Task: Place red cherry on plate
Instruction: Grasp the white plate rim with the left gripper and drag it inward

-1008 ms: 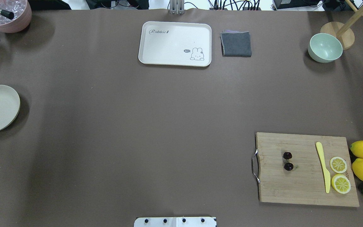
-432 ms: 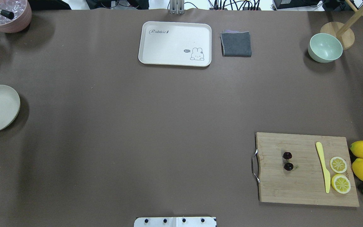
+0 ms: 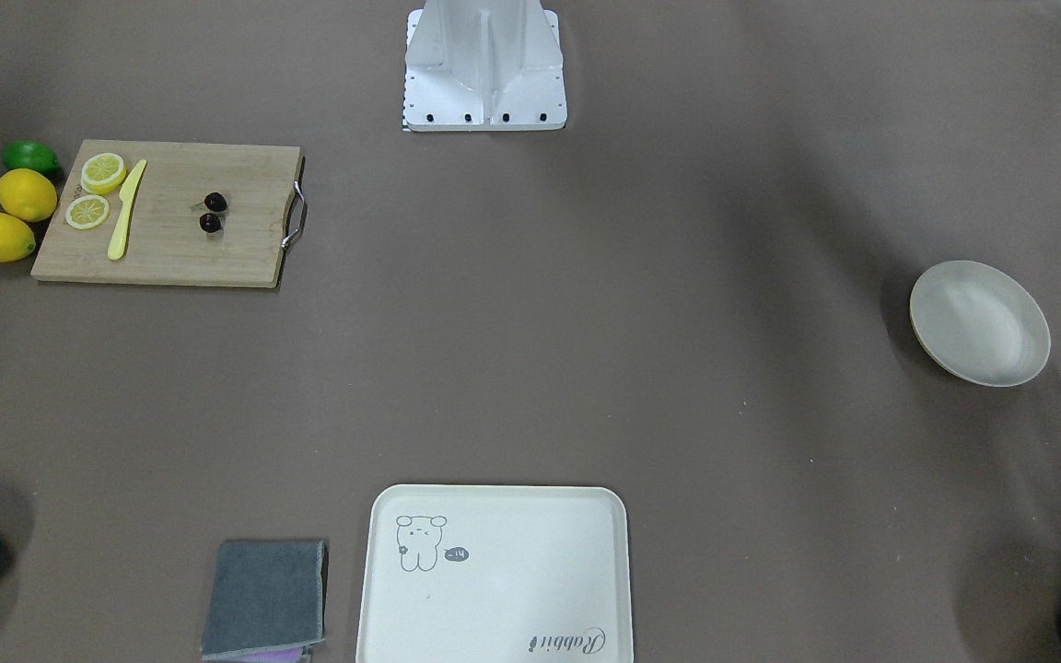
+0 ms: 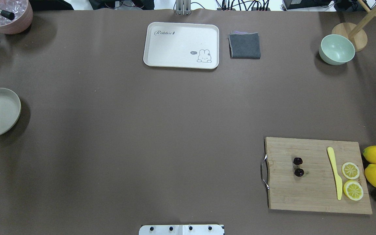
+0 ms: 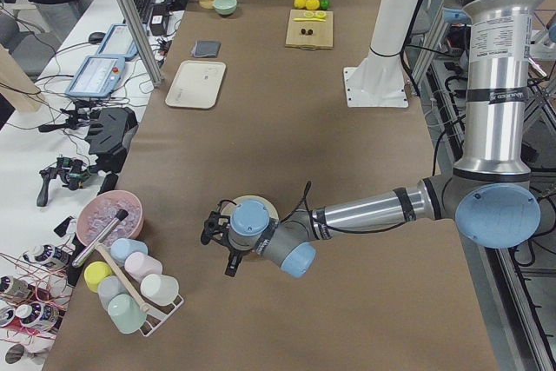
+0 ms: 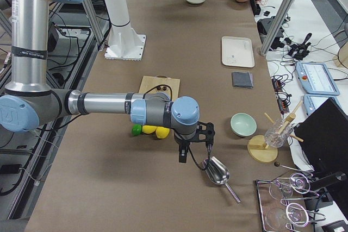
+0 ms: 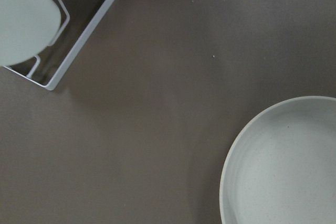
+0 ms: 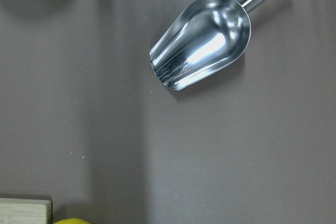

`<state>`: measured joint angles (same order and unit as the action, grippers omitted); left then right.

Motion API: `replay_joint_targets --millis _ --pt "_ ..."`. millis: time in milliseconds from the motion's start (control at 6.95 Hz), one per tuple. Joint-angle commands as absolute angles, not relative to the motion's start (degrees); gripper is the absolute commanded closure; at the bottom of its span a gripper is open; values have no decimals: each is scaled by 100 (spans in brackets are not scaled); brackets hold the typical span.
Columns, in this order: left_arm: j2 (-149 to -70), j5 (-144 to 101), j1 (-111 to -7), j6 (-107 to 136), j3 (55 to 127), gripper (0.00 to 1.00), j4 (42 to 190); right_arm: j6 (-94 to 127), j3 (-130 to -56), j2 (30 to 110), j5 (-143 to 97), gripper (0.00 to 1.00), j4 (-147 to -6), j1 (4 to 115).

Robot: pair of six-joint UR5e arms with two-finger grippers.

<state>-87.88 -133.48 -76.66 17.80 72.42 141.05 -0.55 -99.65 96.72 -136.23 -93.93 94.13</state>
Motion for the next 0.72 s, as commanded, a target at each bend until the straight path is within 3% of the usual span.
replay_joint_targets --millis 0,432,576 --pt "-8789 -13342 -7375 1837 7190 2 14142 -53 -9967 9650 -13623 0 -9387 9413" --pt "-8798 -13298 -6953 1828 7137 4 14142 -53 -9967 9624 -13614 0 -9387 9413" --pt "-8798 -13298 -6874 1828 7093 25 14133 -53 -9958 9624 -13614 0 -9387 9413"
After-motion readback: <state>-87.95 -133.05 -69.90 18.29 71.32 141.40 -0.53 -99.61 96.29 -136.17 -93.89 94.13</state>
